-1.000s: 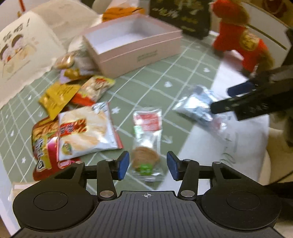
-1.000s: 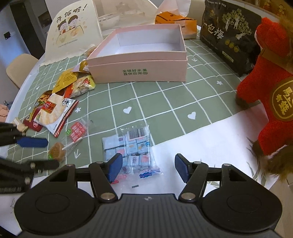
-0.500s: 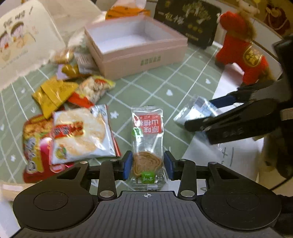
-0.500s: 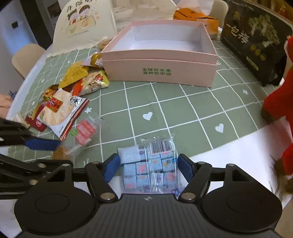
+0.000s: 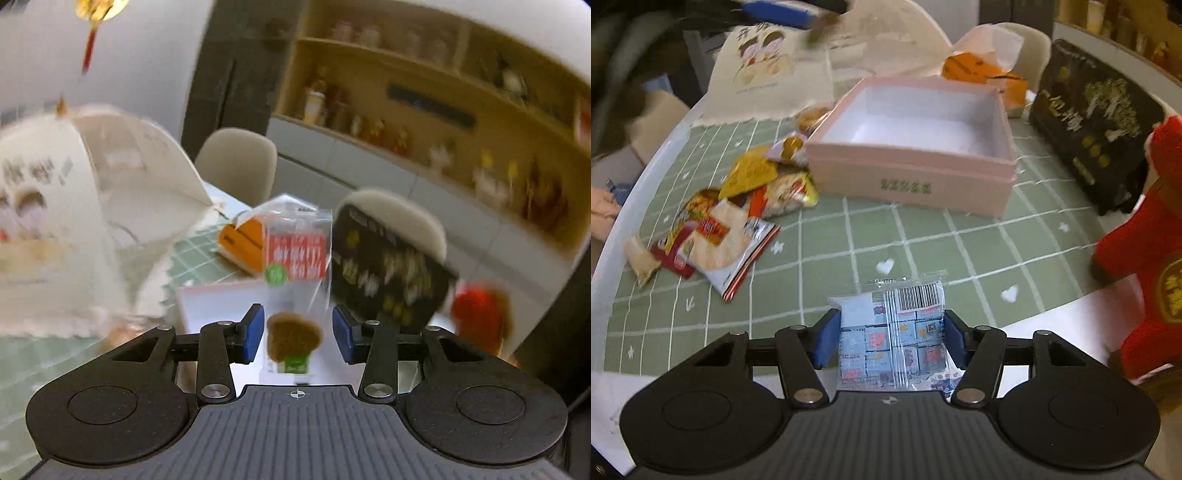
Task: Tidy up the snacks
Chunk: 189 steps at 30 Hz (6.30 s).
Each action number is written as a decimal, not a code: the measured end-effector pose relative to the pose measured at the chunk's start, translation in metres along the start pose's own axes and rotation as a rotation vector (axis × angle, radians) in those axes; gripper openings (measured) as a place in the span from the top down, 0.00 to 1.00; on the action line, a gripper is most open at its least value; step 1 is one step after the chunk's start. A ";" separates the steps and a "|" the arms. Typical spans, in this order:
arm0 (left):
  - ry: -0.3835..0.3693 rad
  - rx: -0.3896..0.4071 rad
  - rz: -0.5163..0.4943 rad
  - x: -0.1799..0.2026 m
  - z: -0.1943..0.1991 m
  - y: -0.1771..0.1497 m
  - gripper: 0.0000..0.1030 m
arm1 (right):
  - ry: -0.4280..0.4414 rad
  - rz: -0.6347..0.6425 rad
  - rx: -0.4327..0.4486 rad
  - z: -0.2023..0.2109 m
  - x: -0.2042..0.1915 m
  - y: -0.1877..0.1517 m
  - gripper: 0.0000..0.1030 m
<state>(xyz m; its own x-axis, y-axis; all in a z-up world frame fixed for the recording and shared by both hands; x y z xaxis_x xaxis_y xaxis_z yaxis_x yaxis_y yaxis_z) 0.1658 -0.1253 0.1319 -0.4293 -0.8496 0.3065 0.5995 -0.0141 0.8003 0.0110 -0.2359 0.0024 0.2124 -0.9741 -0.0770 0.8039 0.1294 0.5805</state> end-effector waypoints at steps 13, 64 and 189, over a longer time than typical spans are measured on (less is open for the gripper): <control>-0.043 -0.192 0.225 -0.034 0.026 -0.122 0.57 | 0.046 -0.160 0.169 0.019 0.052 0.148 0.42; 0.290 -0.114 0.468 -0.163 0.157 -0.190 0.59 | 0.118 0.197 -0.055 -0.101 -0.132 0.143 0.50; 0.117 -0.331 0.000 -0.017 0.038 -0.184 0.62 | -0.159 -0.048 0.019 -0.008 0.034 -0.024 0.44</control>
<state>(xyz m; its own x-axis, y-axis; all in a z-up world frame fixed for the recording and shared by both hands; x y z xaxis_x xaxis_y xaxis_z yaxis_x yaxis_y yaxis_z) 0.0369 -0.0887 -0.0013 -0.3607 -0.9038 0.2302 0.7943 -0.1683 0.5838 0.0038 -0.2709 -0.0205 0.0826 -0.9963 0.0232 0.8000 0.0802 0.5946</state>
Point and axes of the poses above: each gripper's, at about its wrist camera, not at the fingertips, and z roughly against the way its jaws point, x to its right, y to its top, the point moved 8 cm from there along -z, roughly the way its jaws point, and after that the axes turned 1 degree about y, right-handed, at the moved point
